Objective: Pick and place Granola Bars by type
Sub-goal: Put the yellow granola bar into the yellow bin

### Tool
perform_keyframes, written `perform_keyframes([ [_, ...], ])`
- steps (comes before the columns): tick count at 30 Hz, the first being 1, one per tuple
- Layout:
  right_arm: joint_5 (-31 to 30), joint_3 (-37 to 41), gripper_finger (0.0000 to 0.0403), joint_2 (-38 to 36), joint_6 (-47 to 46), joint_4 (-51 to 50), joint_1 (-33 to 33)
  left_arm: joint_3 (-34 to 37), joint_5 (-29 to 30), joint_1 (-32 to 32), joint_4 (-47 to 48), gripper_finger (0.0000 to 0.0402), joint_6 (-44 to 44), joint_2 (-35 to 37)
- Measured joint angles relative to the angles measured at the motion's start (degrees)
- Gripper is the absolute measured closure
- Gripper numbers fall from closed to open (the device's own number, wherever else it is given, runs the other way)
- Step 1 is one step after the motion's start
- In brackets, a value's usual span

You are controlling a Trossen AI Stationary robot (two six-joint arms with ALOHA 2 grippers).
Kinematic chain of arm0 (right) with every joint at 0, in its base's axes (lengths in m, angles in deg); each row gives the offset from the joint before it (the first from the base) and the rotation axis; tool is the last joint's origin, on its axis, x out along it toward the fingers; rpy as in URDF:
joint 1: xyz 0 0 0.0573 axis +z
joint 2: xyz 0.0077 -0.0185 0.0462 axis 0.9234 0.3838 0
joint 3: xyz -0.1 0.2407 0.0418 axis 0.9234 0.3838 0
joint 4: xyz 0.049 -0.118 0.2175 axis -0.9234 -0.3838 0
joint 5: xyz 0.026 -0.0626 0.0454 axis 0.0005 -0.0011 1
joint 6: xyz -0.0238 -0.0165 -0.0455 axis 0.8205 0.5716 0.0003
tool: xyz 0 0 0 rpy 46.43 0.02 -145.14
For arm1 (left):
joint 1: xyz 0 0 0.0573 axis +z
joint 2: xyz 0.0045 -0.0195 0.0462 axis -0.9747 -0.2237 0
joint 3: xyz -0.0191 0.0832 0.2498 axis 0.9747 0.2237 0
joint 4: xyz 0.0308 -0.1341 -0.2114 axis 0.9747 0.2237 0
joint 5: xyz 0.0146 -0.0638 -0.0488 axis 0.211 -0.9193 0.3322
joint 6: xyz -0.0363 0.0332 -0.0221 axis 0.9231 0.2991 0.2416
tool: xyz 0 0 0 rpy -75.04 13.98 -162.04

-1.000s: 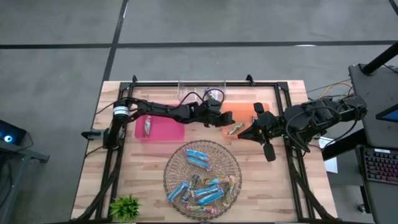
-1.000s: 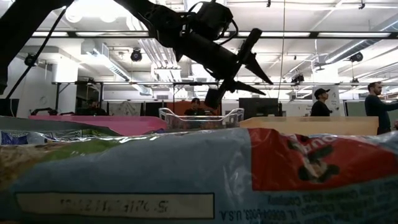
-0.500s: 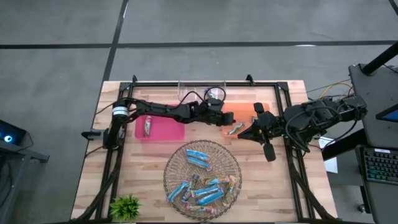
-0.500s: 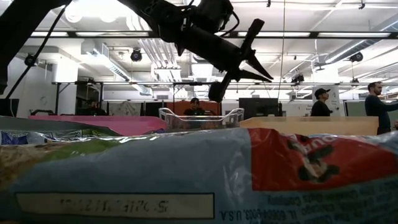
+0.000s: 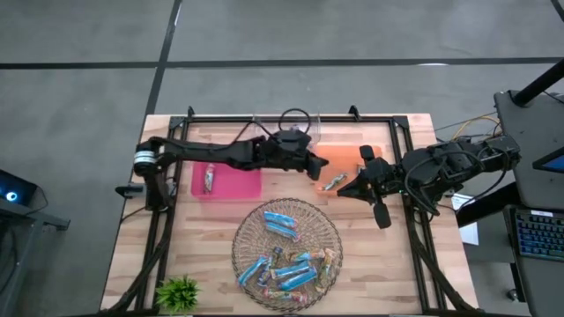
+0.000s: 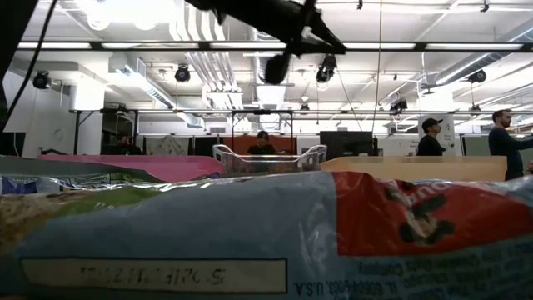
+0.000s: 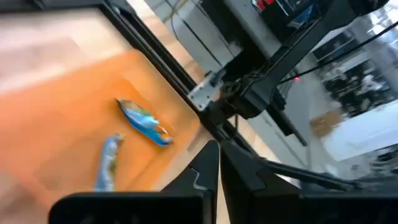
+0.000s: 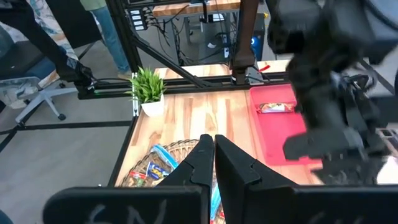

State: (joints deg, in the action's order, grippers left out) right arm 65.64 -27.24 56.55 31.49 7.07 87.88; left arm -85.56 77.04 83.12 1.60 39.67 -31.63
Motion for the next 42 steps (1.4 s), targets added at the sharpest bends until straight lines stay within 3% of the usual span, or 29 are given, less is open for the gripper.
perform_keyframes([
  [3,0.0,0.0,0.0394,0.0,-0.3,0.0,0.0,0.1,3.1,-0.1,5.8,0.0402,-4.3,2.9],
  [10,0.0,0.0,0.0394,0.0,-0.4,0.0,0.0,3.8,5.8,-0.7,8.2,0.0402,-7.8,9.2],
  [17,0.0,0.0,0.0394,0.0,-0.4,-0.2,0.0,11.3,6.8,-2.1,5.2,0.0402,-9.1,14.1],
  [26,0.0,0.0,0.0394,0.0,-1.5,-0.9,0.0,20.0,9.3,-10.5,-0.9,0.0401,-16.2,24.9],
  [35,0.1,0.1,0.0394,0.0,-2.1,-1.4,0.0,21.2,12.2,-17.6,2.4,0.0401,-20.7,36.6],
  [42,1.2,0.2,0.0394,0.0,-4.0,-1.3,0.0,20.2,20.5,-21.5,13.0,0.0401,-22.6,42.3],
])
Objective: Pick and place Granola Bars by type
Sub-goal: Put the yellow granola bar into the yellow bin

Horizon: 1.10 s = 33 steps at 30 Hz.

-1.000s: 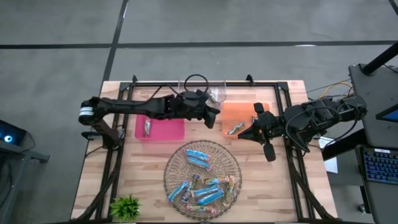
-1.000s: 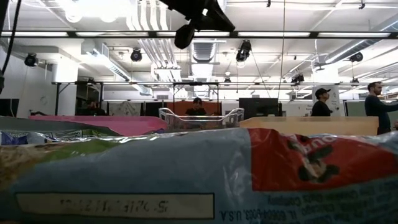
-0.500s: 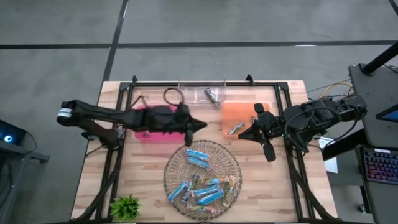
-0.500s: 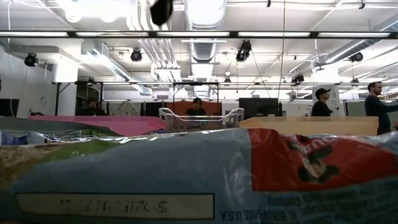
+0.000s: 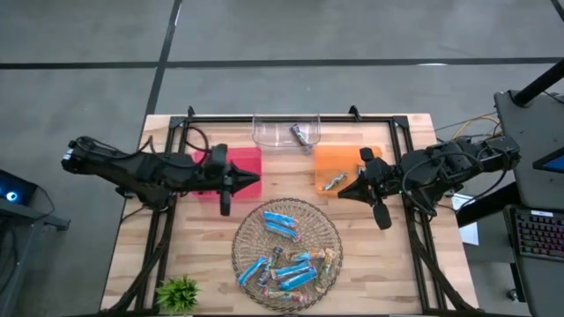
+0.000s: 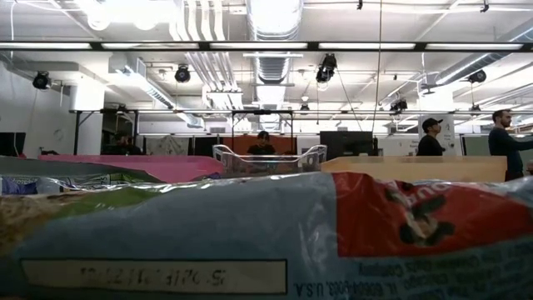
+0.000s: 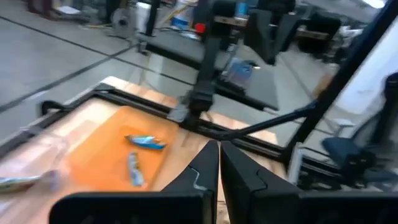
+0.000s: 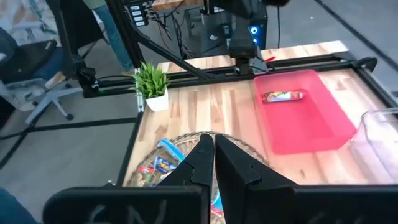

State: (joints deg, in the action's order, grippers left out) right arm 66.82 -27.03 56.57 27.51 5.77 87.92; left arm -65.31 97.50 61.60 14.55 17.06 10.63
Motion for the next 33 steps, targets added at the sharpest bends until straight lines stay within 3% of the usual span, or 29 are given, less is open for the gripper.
perform_keyframes([
  [5,4.7,0.6,0.0394,0.0,-0.7,0.2,0.0,0.2,1.0,-1.6,2.3,0.0401,0.0,1.3],
  [10,5.5,1.4,0.0394,1.0,-1.8,0.7,0.9,0.2,1.2,-1.5,3.8,0.0401,-0.7,1.3],
  [18,9.5,0.9,0.0394,5.7,3.0,0.0,4.5,0.3,1.2,-1.6,5.5,0.0401,-1.0,1.5],
  [33,9.9,0.3,0.0394,7.5,10.0,-0.2,10.8,0.3,1.2,-1.6,5.4,0.0401,-1.1,1.6],
])
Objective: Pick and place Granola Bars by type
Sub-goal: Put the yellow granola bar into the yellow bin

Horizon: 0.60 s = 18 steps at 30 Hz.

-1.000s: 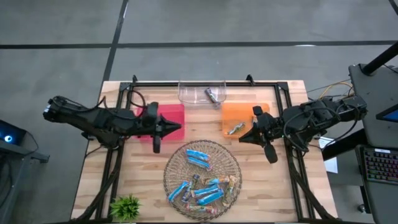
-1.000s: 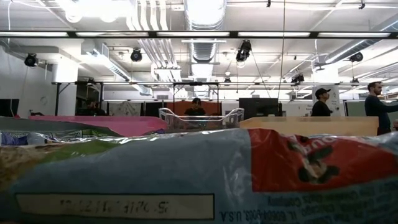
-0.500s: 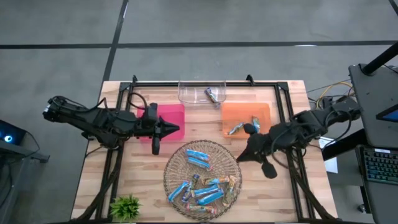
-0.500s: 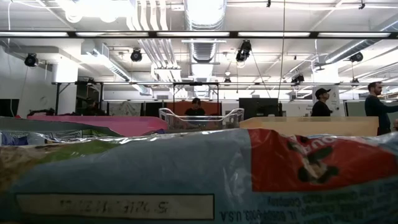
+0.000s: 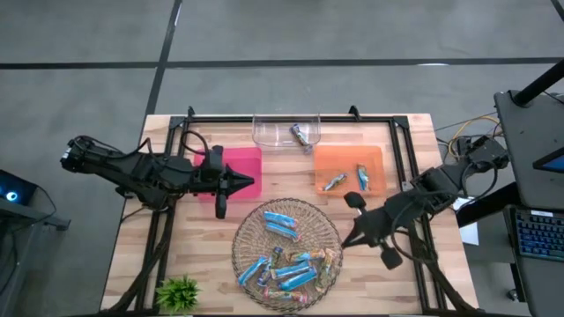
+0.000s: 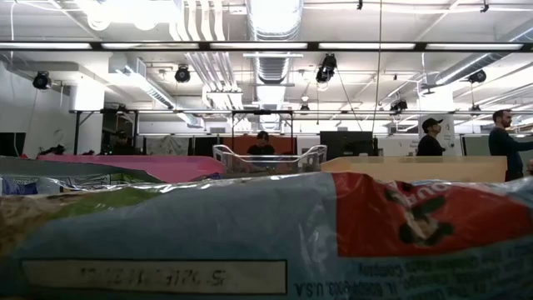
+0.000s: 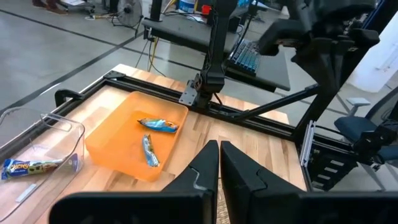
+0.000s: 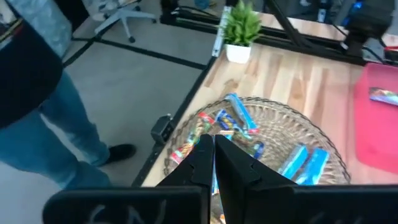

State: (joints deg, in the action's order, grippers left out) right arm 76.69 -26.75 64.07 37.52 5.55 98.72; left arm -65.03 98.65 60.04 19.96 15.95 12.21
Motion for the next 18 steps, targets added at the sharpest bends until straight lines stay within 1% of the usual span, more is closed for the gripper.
perform_keyframes([
  [9,-0.5,-4.1,0.0394,-0.1,-4.4,0.0,0.4,0.0,0.0,0.0,0.0,0.0401,0.0,0.0],
  [11,-0.4,-4.6,0.0388,0.0,-5.4,-0.3,0.5,0.0,0.0,0.0,0.0,0.0401,0.0,0.0],
  [14,-0.2,-5.0,0.0369,0.2,-8.9,-1.9,0.5,0.0,0.0,0.0,-0.1,0.0401,0.0,0.0],
  [18,-0.2,-5.0,0.0330,0.2,-10.3,-3.4,0.5,0.0,0.0,0.0,-0.1,0.0401,0.0,0.0],
])
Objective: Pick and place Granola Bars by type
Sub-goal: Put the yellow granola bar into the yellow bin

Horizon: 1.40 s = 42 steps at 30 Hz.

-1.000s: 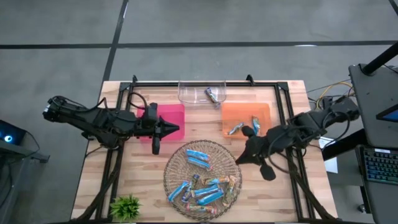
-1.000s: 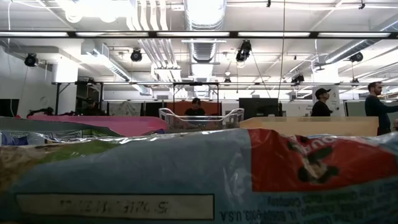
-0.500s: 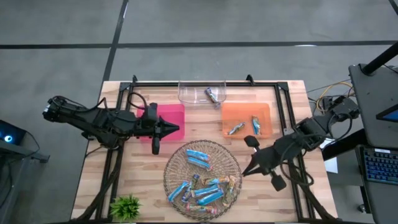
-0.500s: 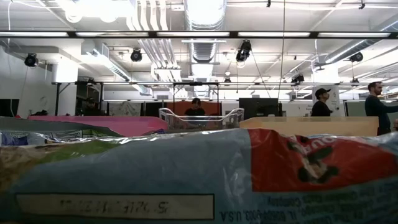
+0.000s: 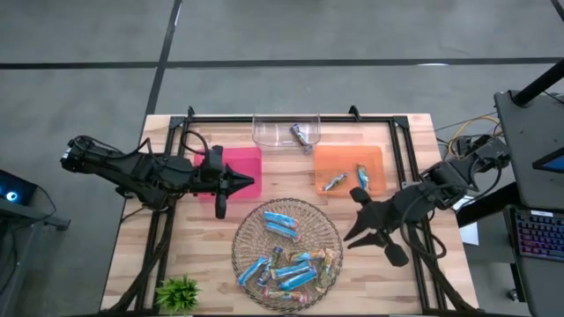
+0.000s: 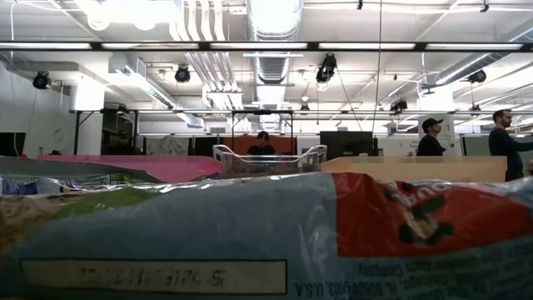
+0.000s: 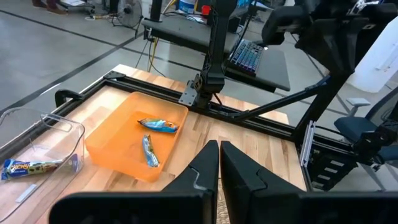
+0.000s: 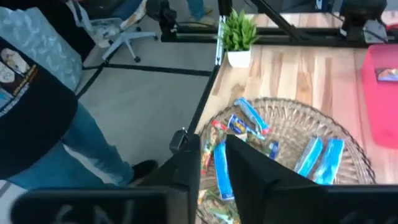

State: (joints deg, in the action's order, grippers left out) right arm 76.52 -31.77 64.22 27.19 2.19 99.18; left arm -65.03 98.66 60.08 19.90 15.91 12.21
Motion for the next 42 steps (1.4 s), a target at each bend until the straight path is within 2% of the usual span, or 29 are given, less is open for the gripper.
perform_keyframes([
  [13,0.1,0.0,0.0195,0.0,0.2,-3.0,0.0,0.0,0.0,0.0,0.0,0.0402,0.1,0.0],
  [20,-0.1,0.0,0.0150,0.0,0.9,-3.7,0.0,0.0,0.1,-0.1,0.0,0.0402,0.1,0.0],
  [24,-0.1,0.0,0.0145,0.0,3.1,-4.1,0.0,0.0,1.0,0.0,0.1,0.0402,0.1,0.0],
  [35,-0.3,1.9,0.0174,0.0,10.3,-8.1,0.0,0.0,1.7,0.0,0.1,0.0402,0.1,0.0],
  [42,-0.3,4.1,0.0178,0.1,13.8,-10.4,0.0,0.0,1.7,0.0,0.1,0.0402,0.1,-0.1],
])
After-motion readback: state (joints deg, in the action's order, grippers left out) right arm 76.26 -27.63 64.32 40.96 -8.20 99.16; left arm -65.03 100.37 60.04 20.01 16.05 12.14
